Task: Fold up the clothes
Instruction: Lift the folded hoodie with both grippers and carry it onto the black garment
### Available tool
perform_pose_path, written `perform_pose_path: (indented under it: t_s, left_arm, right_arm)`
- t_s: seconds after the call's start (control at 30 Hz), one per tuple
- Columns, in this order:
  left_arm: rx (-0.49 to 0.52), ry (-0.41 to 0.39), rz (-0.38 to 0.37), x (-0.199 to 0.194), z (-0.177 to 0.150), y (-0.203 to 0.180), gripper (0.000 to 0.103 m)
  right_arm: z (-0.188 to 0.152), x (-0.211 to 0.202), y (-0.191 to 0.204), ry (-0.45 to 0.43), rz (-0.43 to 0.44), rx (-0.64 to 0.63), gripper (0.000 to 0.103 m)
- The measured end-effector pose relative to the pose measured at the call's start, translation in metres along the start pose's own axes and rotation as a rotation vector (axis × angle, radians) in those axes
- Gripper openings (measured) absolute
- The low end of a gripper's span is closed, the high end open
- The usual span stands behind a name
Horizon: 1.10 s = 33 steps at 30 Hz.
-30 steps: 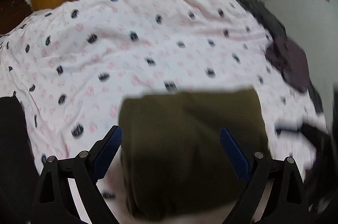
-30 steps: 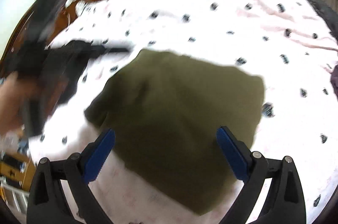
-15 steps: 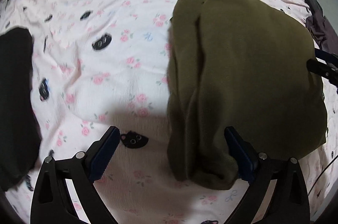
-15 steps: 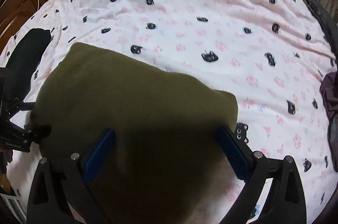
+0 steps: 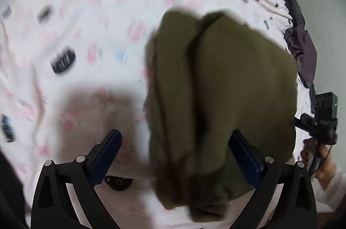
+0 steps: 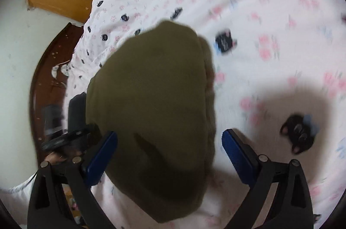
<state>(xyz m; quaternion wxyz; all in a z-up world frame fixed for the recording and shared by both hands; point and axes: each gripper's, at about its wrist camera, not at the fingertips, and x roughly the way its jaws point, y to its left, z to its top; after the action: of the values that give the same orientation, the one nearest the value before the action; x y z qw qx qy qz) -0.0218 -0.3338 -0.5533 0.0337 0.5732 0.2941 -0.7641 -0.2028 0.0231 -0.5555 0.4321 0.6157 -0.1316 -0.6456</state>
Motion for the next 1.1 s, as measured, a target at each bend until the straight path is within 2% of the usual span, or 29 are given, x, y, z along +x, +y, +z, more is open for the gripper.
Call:
perform_pose_path:
  t_s: [0.17,0.3,0.4,0.6,0.63,0.8,0.9,0.97,1.1]
  left_arm:
    - [0.011,-0.008,-0.098,0.008,0.002,0.002,0.098]
    - [0.035,0.005,-0.178,0.016,0.000,-0.015,0.098]
    - [0.086,0.039,-0.169,0.033,-0.006,-0.036,0.102]
    - [0.077,0.016,-0.202,0.036,-0.007,-0.043,0.102]
    - [0.087,0.017,-0.198,0.035,-0.008,-0.045,0.100]
    - [0.097,0.009,-0.182,0.030,-0.010,-0.049,0.083]
    - [0.085,-0.006,-0.187,0.026,-0.012,-0.051,0.069]
    - [0.076,-0.016,-0.197,0.021,-0.014,-0.053,0.052]
    - [0.060,-0.032,-0.213,0.009,-0.012,-0.060,0.035]
  right_arm:
    - [-0.007,0.026,0.006,0.069,-0.005,-0.083,0.100]
    - [-0.013,0.035,0.010,0.066,-0.009,-0.119,0.101]
    - [-0.015,0.041,0.014,0.074,0.006,-0.127,0.101]
    - [-0.019,0.062,0.037,0.132,0.048,-0.167,0.098]
    - [-0.019,0.063,0.037,0.128,0.049,-0.158,0.097]
    - [-0.020,0.056,0.024,0.103,0.047,-0.104,0.065]
    - [-0.018,0.053,0.020,0.101,0.067,-0.075,0.054]
    - [-0.015,0.050,0.020,0.100,0.075,-0.078,0.049]
    - [-0.011,0.042,0.026,0.086,0.108,-0.080,0.041]
